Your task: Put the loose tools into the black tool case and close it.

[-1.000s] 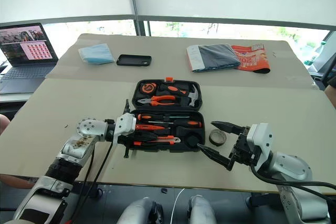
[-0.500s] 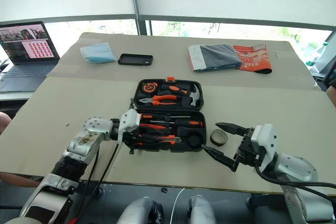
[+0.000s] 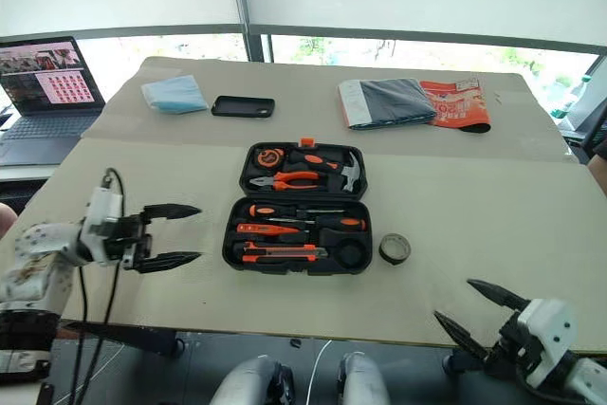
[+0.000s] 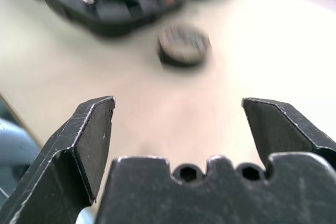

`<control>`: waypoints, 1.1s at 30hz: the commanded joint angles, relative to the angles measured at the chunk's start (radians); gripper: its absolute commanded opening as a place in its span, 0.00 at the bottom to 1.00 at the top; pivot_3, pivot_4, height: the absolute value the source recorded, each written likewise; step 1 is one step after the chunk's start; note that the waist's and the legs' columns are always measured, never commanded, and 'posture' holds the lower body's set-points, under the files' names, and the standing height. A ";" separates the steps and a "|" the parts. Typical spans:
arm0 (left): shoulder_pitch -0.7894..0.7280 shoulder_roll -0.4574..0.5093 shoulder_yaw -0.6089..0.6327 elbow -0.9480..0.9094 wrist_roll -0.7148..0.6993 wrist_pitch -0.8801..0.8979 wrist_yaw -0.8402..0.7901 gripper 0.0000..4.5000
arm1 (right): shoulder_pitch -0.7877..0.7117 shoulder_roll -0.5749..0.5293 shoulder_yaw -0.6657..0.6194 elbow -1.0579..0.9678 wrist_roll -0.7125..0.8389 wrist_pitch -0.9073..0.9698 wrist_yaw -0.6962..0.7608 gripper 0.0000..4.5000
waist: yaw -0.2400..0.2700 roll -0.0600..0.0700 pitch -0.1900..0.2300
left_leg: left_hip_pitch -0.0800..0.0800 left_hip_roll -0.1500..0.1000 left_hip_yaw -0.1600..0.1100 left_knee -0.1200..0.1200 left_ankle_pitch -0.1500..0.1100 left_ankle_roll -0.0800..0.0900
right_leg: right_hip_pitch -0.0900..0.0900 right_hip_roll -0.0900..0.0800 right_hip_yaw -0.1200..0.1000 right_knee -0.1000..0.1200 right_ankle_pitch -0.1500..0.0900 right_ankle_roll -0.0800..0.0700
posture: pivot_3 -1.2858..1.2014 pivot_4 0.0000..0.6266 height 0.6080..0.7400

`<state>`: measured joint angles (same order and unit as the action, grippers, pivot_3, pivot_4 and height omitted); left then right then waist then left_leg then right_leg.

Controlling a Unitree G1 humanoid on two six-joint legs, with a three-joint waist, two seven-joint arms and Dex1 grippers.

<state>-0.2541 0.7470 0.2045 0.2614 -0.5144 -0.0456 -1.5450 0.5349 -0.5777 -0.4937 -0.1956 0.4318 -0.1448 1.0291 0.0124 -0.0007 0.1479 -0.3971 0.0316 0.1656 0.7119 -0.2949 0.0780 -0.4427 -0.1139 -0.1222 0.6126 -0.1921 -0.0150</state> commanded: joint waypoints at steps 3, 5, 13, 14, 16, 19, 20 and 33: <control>0.044 -0.016 0.012 -0.136 -0.072 0.020 -0.012 0.98 | -0.097 -0.127 0.061 -0.131 -0.031 0.091 -0.014 1.00 | -0.004 0.001 0.001 | 0.001 0.000 0.000 0.000 0.000 0.000 | -0.003 -0.001 0.001 0.000 0.000 0.000 | 0.52 0.24 1.00; 0.049 -0.028 -0.009 -0.188 -0.083 0.043 -0.003 0.98 | -0.172 -0.193 0.115 -0.184 -0.023 0.215 -0.039 1.00 | -0.005 0.000 0.001 | 0.001 0.001 0.001 0.000 0.000 0.000 | -0.004 -0.001 0.000 0.000 0.000 0.000 | 0.52 0.24 1.00; 0.042 -0.077 -0.080 -0.329 -0.098 0.105 0.049 0.98 | -0.496 -0.388 0.414 -0.241 -0.105 0.582 -0.049 1.00 | 0.000 0.000 0.001 | -0.008 0.001 0.002 -0.001 0.012 -0.002 | -0.012 0.002 0.000 0.004 0.006 -0.001 | 0.52 0.24 1.00; 0.041 -0.082 -0.085 -0.336 -0.098 0.109 0.053 0.98 | -0.528 -0.394 0.442 -0.235 -0.110 0.620 -0.054 1.00 | 0.001 -0.001 0.001 | -0.010 0.000 0.002 -0.001 0.012 -0.001 | -0.013 0.002 0.000 0.004 0.006 -0.001 | 0.52 0.24 1.00; 0.038 -0.089 -0.092 -0.340 -0.097 0.113 0.059 0.98 | -0.592 -0.398 0.502 -0.207 -0.146 0.651 -0.059 1.00 | 0.001 -0.001 0.001 | -0.010 0.001 0.002 -0.001 0.012 -0.001 | -0.013 0.003 -0.001 0.004 0.006 -0.001 | 0.52 0.24 1.00; 0.040 -0.094 -0.098 -0.341 -0.095 0.111 0.061 0.98 | -0.672 -0.385 0.576 -0.147 -0.209 0.645 -0.064 1.00 | 0.000 -0.001 0.002 | -0.010 0.001 0.002 0.000 0.012 -0.001 | -0.013 0.004 -0.002 0.003 0.006 0.000 | 0.52 0.24 1.00; 0.043 -0.095 -0.099 -0.344 -0.095 0.110 0.062 1.00 | -0.687 -0.387 0.592 -0.136 -0.219 0.652 -0.059 0.94 | 0.000 -0.001 0.002 | -0.010 0.000 0.002 0.000 0.012 0.000 | -0.013 0.005 -0.002 0.003 0.006 0.000 | 0.52 0.24 1.00; 0.062 -0.111 -0.110 -0.396 -0.097 0.113 0.091 1.00 | -0.778 -0.444 0.619 -0.043 -0.252 0.638 0.038 0.03 | 0.000 -0.002 0.002 | -0.010 0.000 0.003 0.001 0.011 0.000 | -0.013 0.003 -0.001 0.004 0.006 0.001 | 0.52 0.24 1.00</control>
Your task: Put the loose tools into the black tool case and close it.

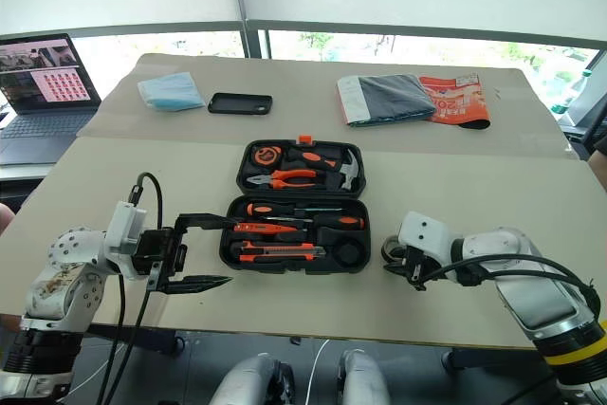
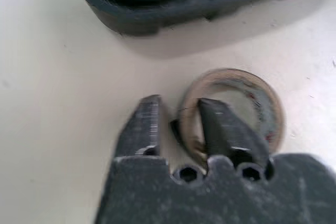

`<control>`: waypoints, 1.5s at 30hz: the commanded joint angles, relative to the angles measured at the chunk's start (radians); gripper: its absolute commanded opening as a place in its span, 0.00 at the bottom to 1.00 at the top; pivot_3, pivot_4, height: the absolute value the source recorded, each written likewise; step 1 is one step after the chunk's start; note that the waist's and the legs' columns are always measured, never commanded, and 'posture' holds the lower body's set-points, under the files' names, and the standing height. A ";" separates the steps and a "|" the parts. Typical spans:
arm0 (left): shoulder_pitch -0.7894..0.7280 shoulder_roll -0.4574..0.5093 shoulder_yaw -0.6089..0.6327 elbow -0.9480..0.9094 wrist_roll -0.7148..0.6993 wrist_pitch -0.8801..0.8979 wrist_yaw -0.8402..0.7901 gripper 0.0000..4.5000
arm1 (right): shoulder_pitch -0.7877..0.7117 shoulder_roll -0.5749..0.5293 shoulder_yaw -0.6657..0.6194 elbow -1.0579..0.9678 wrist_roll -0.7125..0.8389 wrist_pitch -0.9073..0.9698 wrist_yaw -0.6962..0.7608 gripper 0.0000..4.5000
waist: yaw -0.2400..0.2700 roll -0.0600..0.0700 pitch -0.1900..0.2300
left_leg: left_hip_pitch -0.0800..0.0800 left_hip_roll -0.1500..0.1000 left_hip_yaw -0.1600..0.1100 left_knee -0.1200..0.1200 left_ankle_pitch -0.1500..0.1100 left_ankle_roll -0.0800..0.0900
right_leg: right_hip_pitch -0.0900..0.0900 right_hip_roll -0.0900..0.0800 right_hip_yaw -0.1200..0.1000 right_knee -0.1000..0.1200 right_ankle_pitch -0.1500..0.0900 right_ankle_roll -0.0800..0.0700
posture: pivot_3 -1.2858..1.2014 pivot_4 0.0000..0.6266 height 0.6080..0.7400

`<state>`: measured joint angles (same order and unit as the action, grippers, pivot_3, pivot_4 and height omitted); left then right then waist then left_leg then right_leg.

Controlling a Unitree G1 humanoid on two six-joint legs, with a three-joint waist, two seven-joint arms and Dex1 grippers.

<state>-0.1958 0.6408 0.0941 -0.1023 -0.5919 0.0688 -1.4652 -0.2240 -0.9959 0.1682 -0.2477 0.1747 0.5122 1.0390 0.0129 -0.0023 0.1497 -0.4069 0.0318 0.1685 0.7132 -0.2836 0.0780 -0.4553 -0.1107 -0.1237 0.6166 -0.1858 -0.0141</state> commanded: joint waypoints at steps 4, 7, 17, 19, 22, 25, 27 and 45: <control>0.017 -0.006 0.007 -0.026 -0.015 -0.009 0.016 1.00 | -0.082 -0.019 -0.118 -0.011 0.136 -0.023 0.129 0.01 | -0.003 0.000 0.000 | 0.000 0.000 0.000 0.000 0.000 0.000 | 0.000 0.002 0.000 0.000 0.000 0.000 | 0.52 0.24 1.00; 0.028 -0.003 0.023 -0.021 -0.014 -0.011 0.030 1.00 | -0.200 0.032 -0.118 -0.088 0.267 0.098 0.157 0.01 | -0.010 0.000 0.000 | 0.001 0.001 0.001 0.000 0.000 0.000 | 0.000 0.002 0.000 0.001 0.001 0.000 | 0.52 0.24 1.00; 0.083 0.010 0.050 -0.061 -0.014 -0.007 0.081 1.00 | -0.329 0.143 0.153 -0.109 0.197 0.286 0.090 0.01 | -0.001 -0.001 0.001 | -0.001 0.001 0.000 0.000 0.001 -0.002 | -0.002 -0.002 -0.001 0.002 0.002 -0.005 | 0.52 0.24 1.00; 0.093 0.018 0.057 -0.079 -0.017 0.000 0.093 1.00 | -0.324 0.118 0.180 -0.104 0.173 0.290 0.097 0.01 | -0.001 -0.001 0.001 | -0.002 0.000 0.000 0.001 0.001 -0.001 | -0.002 -0.002 -0.001 0.001 0.004 -0.007 | 0.52 0.24 1.00; 0.099 0.026 0.063 -0.095 -0.020 0.009 0.107 1.00 | -0.326 0.104 0.200 -0.094 0.145 0.287 0.092 0.01 | -0.003 -0.001 0.001 | -0.002 0.000 0.000 0.001 0.000 -0.001 | -0.002 -0.002 -0.002 -0.001 0.004 -0.007 | 0.52 0.24 1.00; 0.099 0.032 0.063 -0.103 -0.022 0.015 0.118 1.00 | -0.333 0.093 0.219 -0.083 0.120 0.293 0.096 0.01 | -0.003 -0.001 0.001 | -0.001 0.001 0.000 0.000 0.001 -0.001 | -0.002 -0.002 -0.002 0.000 0.002 -0.002 | 0.52 0.24 1.00; 0.094 0.034 0.061 -0.108 -0.023 0.020 0.127 1.00 | -0.336 0.090 0.228 -0.070 0.102 0.290 0.098 0.01 | -0.002 -0.001 0.001 | -0.001 0.001 0.000 0.000 0.001 -0.002 | -0.002 -0.001 -0.002 0.000 0.002 -0.002 | 0.52 0.24 1.00; 0.031 0.054 0.097 -0.111 0.007 0.199 0.365 1.00 | -0.297 0.118 -0.074 0.054 0.291 0.022 0.293 0.75 | -0.002 -0.001 0.001 | 0.000 0.001 0.001 0.000 0.001 -0.002 | 0.000 0.005 -0.002 0.000 0.002 -0.001 | 0.52 0.24 1.00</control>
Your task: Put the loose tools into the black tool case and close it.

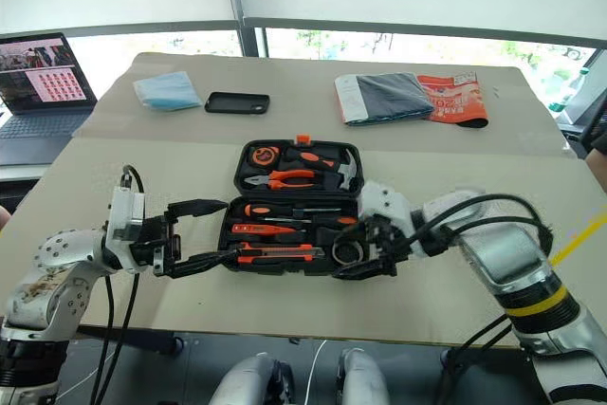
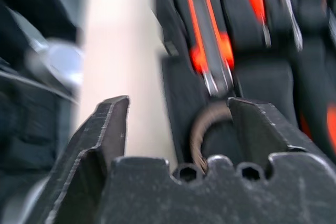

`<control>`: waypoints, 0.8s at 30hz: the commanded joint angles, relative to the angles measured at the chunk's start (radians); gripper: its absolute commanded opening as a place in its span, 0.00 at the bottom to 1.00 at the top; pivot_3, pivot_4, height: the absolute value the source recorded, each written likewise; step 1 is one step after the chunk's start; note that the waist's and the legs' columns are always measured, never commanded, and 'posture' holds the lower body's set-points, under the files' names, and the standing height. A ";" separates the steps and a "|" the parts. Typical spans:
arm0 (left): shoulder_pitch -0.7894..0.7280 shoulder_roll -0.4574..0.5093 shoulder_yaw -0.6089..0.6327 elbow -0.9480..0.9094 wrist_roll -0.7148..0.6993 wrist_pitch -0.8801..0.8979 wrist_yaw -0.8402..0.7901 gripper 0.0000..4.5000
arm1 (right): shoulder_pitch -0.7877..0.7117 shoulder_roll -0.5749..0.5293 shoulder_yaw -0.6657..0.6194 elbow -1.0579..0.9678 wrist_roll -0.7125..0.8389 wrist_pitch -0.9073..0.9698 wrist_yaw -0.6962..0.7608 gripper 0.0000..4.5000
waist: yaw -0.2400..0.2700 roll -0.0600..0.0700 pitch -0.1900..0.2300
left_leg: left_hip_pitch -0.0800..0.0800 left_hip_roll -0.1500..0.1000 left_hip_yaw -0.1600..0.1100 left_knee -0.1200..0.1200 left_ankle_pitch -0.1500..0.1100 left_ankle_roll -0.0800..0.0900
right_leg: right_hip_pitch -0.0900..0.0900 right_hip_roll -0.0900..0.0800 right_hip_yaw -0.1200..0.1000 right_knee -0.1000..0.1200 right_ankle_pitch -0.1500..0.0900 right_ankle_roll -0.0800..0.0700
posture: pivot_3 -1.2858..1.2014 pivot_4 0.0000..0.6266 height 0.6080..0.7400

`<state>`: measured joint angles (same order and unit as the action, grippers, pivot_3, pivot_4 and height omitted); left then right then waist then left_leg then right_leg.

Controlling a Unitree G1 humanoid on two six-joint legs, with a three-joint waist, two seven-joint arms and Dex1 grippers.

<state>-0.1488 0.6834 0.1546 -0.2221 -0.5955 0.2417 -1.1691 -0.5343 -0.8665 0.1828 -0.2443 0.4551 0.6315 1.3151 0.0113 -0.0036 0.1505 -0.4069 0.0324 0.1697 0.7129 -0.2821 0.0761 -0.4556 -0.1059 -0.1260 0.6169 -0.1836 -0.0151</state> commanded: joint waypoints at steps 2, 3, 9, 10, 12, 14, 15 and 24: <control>-0.028 0.014 0.041 0.040 0.040 0.056 0.129 1.00 | 0.018 -0.001 -0.122 0.086 0.010 -0.121 -0.002 0.75 | 0.001 0.000 0.000 | 0.001 0.000 0.000 0.000 0.000 0.000 | 0.001 0.000 0.000 0.000 0.000 0.001 | 0.52 0.24 1.00; -0.044 0.013 0.042 0.081 0.074 0.067 0.178 1.00 | 0.014 0.015 -0.136 0.125 -0.021 -0.155 -0.049 0.70 | 0.001 0.000 0.000 | 0.001 0.000 0.000 0.000 0.000 0.000 | 0.001 -0.001 0.000 0.000 0.000 0.001 | 0.52 0.24 1.00; -0.162 -0.016 0.015 0.317 0.208 0.132 0.382 0.59 | 0.007 0.126 -0.111 0.481 -0.304 -0.541 -0.334 0.30 | -0.001 -0.002 0.001 | 0.003 -0.001 0.002 0.000 0.003 -0.004 | -0.001 -0.001 0.001 0.008 0.000 0.000 | 0.52 0.24 1.00; -0.181 -0.028 0.000 0.353 0.231 0.125 0.398 0.50 | -0.011 0.153 -0.101 0.532 -0.340 -0.603 -0.371 0.22 | -0.002 -0.002 0.001 | 0.003 -0.001 0.002 0.000 0.003 -0.004 | -0.001 -0.001 0.001 0.009 0.000 0.000 | 0.52 0.24 1.00; -0.212 -0.046 -0.036 0.404 0.263 0.120 0.396 0.30 | -0.038 0.198 -0.078 0.601 -0.376 -0.671 -0.388 0.04 | -0.007 -0.002 0.001 | 0.002 -0.001 0.004 -0.001 0.005 -0.003 | -0.002 -0.001 0.001 0.009 0.000 0.000 | 0.52 0.24 1.00; -0.240 -0.066 -0.067 0.444 0.279 0.111 0.373 0.14 | -0.057 0.233 -0.050 0.657 -0.399 -0.704 -0.378 0.00 | -0.013 -0.002 0.001 | 0.002 -0.001 0.005 -0.001 0.006 -0.003 | -0.003 0.000 0.002 0.010 0.000 -0.001 | 0.52 0.24 1.00; -0.250 -0.074 -0.075 0.460 0.282 0.101 0.363 0.08 | -0.065 0.245 -0.041 0.681 -0.410 -0.716 -0.376 0.00 | -0.017 -0.002 0.001 | 0.002 -0.001 0.005 -0.001 0.006 -0.004 | -0.002 0.001 0.001 0.010 0.000 -0.001 | 0.52 0.24 1.00; -0.348 -0.120 -0.139 0.621 0.332 -0.020 0.274 0.01 | -0.069 0.324 -0.008 0.674 -0.386 -0.727 -0.276 0.00 | -0.033 -0.002 0.001 | 0.004 0.000 0.006 -0.001 0.007 -0.005 | -0.002 0.001 0.002 0.011 0.000 -0.001 | 0.52 0.24 1.00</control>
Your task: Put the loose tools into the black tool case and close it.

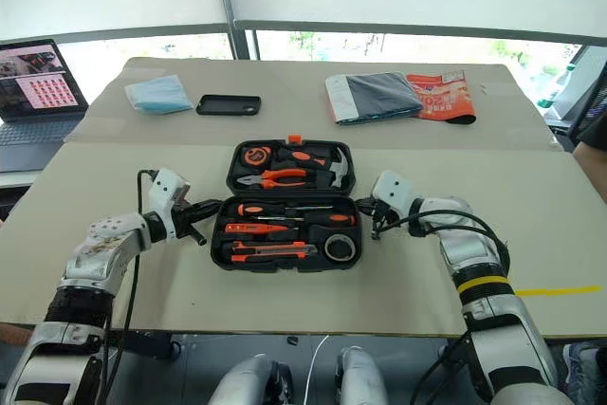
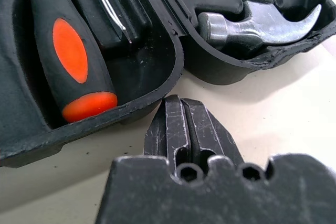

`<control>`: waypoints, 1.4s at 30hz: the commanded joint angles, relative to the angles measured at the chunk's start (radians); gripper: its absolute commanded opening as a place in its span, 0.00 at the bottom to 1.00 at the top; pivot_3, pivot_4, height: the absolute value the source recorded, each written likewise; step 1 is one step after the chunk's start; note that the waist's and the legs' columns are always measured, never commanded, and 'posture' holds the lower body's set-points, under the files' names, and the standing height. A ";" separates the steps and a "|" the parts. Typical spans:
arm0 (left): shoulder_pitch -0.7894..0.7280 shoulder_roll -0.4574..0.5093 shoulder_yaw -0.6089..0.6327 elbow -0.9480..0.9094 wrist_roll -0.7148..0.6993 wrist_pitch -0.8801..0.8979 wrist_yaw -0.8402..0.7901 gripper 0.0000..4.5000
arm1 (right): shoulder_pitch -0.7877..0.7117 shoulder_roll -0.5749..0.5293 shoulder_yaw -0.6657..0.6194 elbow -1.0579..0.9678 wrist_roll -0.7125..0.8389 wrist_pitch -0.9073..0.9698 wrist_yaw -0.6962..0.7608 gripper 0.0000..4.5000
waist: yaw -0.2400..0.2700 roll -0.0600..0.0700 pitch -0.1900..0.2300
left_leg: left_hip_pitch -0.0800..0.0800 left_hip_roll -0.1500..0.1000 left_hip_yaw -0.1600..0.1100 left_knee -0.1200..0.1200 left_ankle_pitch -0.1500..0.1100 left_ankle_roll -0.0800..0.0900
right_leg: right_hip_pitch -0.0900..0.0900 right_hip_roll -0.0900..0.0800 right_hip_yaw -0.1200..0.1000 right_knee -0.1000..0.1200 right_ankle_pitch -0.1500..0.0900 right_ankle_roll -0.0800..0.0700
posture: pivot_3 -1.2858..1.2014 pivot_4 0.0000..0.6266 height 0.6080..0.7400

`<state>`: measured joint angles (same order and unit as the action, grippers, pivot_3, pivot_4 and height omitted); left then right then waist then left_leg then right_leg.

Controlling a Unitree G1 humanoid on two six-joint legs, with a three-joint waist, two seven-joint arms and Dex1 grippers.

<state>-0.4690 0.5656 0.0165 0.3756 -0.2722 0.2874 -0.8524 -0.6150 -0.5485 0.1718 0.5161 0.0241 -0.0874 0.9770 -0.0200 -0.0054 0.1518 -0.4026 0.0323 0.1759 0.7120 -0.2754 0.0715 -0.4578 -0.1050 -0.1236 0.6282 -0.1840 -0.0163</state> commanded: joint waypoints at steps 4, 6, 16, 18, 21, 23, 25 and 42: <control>-0.024 -0.004 -0.014 0.039 -0.008 -0.111 -0.152 0.01 | 0.092 -0.017 -0.002 -0.220 0.064 0.056 0.094 0.00 | 0.002 0.000 0.000 | 0.001 0.000 0.000 -0.001 0.000 0.000 | 0.000 -0.001 0.000 0.001 0.000 -0.002 | 0.52 0.24 1.00; -0.002 0.002 -0.020 0.020 -0.014 -0.105 -0.192 0.01 | 0.135 -0.029 -0.012 -0.286 0.075 0.094 0.092 0.00 | 0.003 0.000 0.000 | 0.001 0.000 0.000 -0.001 0.000 0.000 | 0.000 -0.002 0.000 0.001 0.000 -0.003 | 0.52 0.24 1.00; 0.140 0.043 0.018 -0.137 -0.032 -0.061 -0.206 0.01 | 0.310 -0.076 -0.065 -0.543 0.124 0.252 0.063 0.00 | 0.004 0.000 0.000 | 0.000 0.001 -0.002 -0.001 0.000 0.000 | 0.000 -0.006 0.001 0.000 -0.001 -0.003 | 0.52 0.24 1.00; 0.158 0.052 0.054 -0.170 -0.065 -0.017 -0.197 0.01 | 0.327 -0.086 -0.096 -0.558 0.146 0.295 0.057 0.00 | 0.004 0.000 0.000 | 0.000 0.001 -0.003 -0.001 0.000 0.000 | 0.000 -0.007 0.001 0.000 -0.001 -0.002 | 0.52 0.24 1.00; 0.168 0.083 0.088 -0.204 -0.086 0.023 -0.196 0.01 | 0.343 -0.116 -0.136 -0.613 0.221 0.445 0.073 0.00 | 0.007 -0.001 0.000 | -0.001 0.001 -0.004 -0.001 -0.002 -0.002 | -0.001 -0.008 0.001 -0.001 -0.001 -0.002 | 0.52 0.24 1.00; 0.161 0.162 0.085 -0.239 -0.079 0.151 -0.196 0.12 | 0.353 -0.166 -0.160 -0.652 0.250 0.466 0.105 0.13 | 0.008 -0.001 0.001 | -0.001 0.001 -0.005 0.000 -0.003 -0.004 | 0.000 -0.008 0.001 0.000 -0.001 -0.003 | 0.52 0.24 1.00; 0.149 0.212 0.081 -0.257 -0.085 0.229 -0.195 0.24 | 0.354 -0.195 -0.178 -0.679 0.280 0.491 0.117 0.25 | 0.009 -0.001 0.001 | -0.001 0.001 -0.006 0.000 -0.003 -0.004 | 0.000 -0.008 0.001 0.000 -0.001 -0.003 | 0.52 0.24 1.00; -0.370 0.125 -0.045 -0.037 -0.124 0.868 -0.002 0.83 | -0.233 -0.087 -0.123 -0.431 0.421 1.492 -0.245 0.98 | 0.009 -0.005 0.003 | -0.005 -0.002 -0.006 0.000 0.000 0.002 | -0.002 -0.002 0.000 0.000 0.002 -0.008 | 0.52 0.24 1.00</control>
<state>-0.8003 0.6995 -0.0229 0.3244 -0.4137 1.1600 -0.8746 -0.7978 -0.6448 0.0487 0.0567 0.4614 1.3971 0.7647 -0.0110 -0.0106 0.1551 -0.4076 0.0297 0.1703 0.7118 -0.2751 0.0736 -0.4595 -0.1072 -0.1236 0.6285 -0.1818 -0.0239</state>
